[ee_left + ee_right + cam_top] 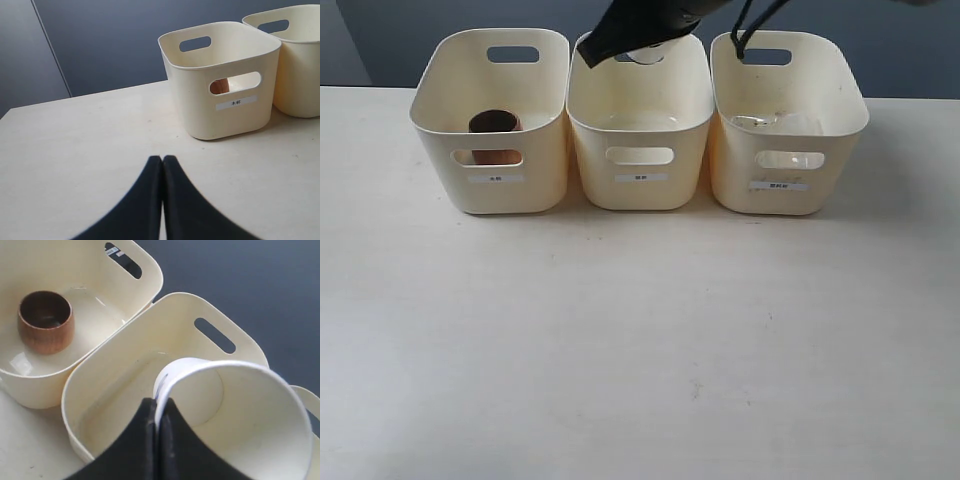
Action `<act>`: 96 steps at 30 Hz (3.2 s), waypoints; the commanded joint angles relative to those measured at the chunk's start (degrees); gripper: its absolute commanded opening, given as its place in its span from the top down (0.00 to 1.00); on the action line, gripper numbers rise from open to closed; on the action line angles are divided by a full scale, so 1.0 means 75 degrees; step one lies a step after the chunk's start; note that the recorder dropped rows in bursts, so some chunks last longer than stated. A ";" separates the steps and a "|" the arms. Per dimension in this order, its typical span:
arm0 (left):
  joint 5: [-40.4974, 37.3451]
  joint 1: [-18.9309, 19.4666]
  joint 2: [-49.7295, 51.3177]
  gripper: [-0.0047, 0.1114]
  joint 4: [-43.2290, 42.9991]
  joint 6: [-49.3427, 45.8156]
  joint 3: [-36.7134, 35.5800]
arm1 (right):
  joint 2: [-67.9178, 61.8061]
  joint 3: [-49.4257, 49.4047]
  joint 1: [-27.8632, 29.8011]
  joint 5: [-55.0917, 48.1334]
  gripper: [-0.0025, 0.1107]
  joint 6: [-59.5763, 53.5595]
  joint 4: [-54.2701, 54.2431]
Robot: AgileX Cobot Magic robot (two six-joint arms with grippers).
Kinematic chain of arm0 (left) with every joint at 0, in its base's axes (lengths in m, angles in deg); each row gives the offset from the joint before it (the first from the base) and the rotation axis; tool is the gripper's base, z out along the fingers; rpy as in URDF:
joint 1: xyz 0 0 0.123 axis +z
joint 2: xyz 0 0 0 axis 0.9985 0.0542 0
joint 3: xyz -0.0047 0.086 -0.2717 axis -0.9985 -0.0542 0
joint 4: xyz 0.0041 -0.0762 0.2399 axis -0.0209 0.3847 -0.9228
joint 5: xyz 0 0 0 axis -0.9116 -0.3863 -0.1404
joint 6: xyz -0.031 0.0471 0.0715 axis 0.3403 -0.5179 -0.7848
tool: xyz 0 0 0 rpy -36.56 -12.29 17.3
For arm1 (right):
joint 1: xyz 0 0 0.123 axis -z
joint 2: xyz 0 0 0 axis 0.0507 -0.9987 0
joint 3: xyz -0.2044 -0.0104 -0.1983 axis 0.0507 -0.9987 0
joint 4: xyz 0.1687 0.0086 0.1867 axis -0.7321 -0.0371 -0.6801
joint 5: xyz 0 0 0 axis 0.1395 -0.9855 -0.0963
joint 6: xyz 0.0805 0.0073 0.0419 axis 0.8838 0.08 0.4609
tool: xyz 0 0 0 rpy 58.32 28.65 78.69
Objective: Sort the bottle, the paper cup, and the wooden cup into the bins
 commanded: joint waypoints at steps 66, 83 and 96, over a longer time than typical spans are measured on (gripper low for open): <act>-0.0011 -0.0027 -0.0038 0.96 0.0009 0.0015 -0.0010 | -0.3268 0.3904 0.1478 -0.3325 0.64 -0.4120 -0.3791; -0.0011 -0.0027 -0.0038 0.96 0.0009 0.0015 -0.0010 | -0.1437 0.3650 0.1478 -0.5251 0.98 -0.3758 -0.3762; -0.0011 -0.0027 -0.0038 0.96 0.0009 0.0015 -0.0010 | 0.0230 0.0654 0.1963 -0.5014 0.99 -0.3775 -0.2997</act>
